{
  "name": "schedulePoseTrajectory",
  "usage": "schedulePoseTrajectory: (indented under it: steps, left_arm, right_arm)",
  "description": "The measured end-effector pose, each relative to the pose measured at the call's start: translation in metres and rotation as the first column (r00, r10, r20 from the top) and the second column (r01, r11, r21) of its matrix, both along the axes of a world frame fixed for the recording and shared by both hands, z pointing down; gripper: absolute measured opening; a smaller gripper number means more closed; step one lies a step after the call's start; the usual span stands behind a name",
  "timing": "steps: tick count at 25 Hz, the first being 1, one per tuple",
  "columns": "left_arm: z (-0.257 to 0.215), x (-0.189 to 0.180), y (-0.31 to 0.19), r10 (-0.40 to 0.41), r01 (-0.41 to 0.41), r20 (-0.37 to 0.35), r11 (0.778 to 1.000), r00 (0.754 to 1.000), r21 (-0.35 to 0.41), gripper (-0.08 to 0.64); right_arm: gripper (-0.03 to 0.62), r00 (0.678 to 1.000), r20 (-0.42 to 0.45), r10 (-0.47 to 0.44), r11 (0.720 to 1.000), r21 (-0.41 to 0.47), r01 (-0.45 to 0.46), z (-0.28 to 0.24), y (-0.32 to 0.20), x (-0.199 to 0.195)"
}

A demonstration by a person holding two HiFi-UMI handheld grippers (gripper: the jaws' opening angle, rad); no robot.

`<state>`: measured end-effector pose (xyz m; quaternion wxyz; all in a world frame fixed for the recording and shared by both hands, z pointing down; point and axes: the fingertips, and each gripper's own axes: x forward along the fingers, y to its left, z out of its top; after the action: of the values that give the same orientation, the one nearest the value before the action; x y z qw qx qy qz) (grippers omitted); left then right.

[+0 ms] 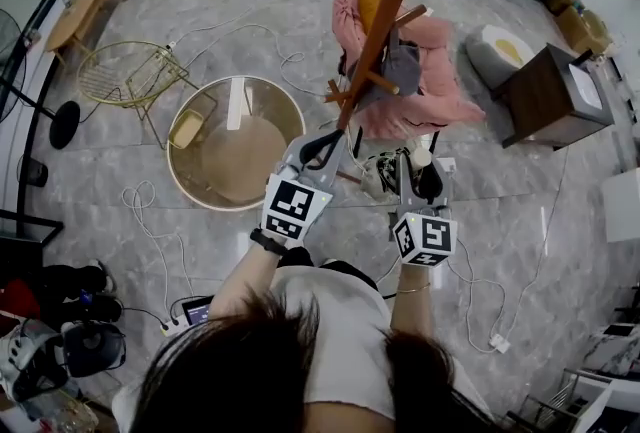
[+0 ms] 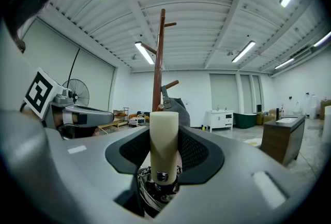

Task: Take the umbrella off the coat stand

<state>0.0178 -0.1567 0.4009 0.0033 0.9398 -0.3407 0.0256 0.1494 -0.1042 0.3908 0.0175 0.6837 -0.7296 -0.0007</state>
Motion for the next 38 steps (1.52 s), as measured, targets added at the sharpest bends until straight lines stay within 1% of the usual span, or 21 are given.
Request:
schedulePoseTrajectory:
  steps: [9,17,22,27,33,38]
  left_arm:
    - [-0.012,0.025,0.036,-0.011,0.01,0.012,1.0,1.0,0.02,0.058]
    - [-0.002,0.041,0.079,-0.023,0.022,0.045,1.0,0.999,0.018,0.058]
    - [0.009,0.043,0.104,-0.038,0.038,0.048,0.999,0.998,0.004,0.058]
    - [0.023,0.045,0.121,-0.026,0.027,0.072,1.0,0.997,-0.009,0.058]
    - [0.025,0.036,0.123,-0.034,0.036,0.087,0.999,0.996,-0.026,0.058]
    - [0.024,0.022,0.124,-0.051,0.054,0.081,0.998,0.995,-0.043,0.058]
  right_arm:
    - [0.155,0.998,-0.009,-0.06,0.998,-0.012,0.06,-0.012,0.043,0.023]
    - [0.155,0.995,-0.018,-0.102,0.994,-0.034,0.101,-0.002,0.09,0.046]
    - [0.155,0.992,-0.038,-0.123,0.991,-0.056,0.121,0.012,0.116,0.054]
    - [0.155,0.99,-0.055,-0.132,0.989,-0.078,0.128,0.025,0.134,0.058]
    - [0.155,0.991,-0.055,-0.119,0.989,-0.089,0.114,0.028,0.144,0.062]
    - [0.155,0.99,-0.067,-0.121,0.988,-0.104,0.114,0.032,0.147,0.055]
